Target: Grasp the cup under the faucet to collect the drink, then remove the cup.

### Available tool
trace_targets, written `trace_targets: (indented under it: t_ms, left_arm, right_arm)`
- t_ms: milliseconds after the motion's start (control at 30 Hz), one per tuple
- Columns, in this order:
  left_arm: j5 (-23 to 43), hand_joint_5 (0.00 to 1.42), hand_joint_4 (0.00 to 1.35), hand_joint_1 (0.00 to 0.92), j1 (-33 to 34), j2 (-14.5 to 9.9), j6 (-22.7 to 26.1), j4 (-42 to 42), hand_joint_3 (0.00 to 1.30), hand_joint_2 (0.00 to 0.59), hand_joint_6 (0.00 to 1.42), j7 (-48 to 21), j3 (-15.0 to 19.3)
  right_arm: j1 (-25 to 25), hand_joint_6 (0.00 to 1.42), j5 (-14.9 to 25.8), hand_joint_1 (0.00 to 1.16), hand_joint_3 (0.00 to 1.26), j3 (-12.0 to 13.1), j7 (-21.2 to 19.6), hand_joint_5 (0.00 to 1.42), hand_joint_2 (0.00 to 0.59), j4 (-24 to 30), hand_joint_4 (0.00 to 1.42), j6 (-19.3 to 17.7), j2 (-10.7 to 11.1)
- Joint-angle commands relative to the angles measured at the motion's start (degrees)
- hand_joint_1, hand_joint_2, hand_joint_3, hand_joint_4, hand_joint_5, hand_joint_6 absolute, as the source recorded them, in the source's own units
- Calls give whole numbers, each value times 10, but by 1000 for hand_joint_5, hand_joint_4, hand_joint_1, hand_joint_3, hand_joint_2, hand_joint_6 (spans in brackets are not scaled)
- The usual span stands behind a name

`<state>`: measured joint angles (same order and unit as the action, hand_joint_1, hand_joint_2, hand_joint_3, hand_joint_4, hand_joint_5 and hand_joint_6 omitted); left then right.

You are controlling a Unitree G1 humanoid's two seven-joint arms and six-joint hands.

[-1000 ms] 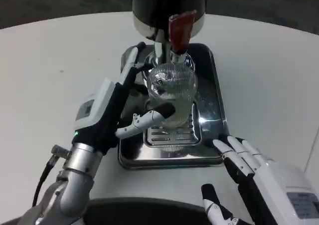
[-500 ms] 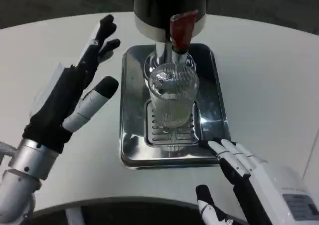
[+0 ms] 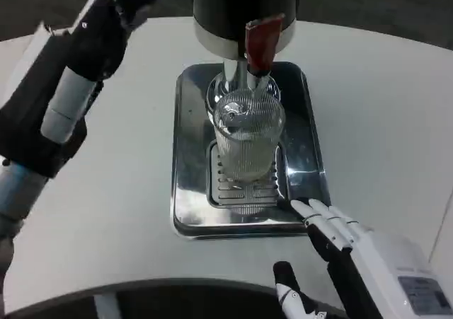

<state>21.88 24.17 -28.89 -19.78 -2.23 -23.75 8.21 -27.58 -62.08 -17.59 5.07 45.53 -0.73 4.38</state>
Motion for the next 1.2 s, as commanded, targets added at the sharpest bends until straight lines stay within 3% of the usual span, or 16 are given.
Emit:
trace_targets:
  t_ms: [33,300,433,767,1200]
  left_arm:
    - [17,0,0,0,49,5,14,-13,0,58,0,-32,3]
    - [33,0,0,0,110,20,47,8,0,64,0,-90,-12]
    - [42,0,0,0,141,42,71,46,0,66,0,-117,-18]
    - [16,0,0,0,179,69,83,128,0,62,0,-175,-42]
    - [-9,39,0,0,199,70,76,171,0,72,27,-226,-54]
  right_arm:
    - [-15,208,2,345,187,-1,-13,144,515,11,129,-2,-4]
    - [-21,212,5,345,195,3,-17,147,515,17,139,-1,-9]
    - [-21,228,11,345,197,6,-17,147,515,15,141,-2,-10]
    - [21,232,28,346,197,17,-8,156,515,-6,142,-1,-6]
    - [36,234,25,346,197,-1,-4,159,515,-19,142,10,-15]
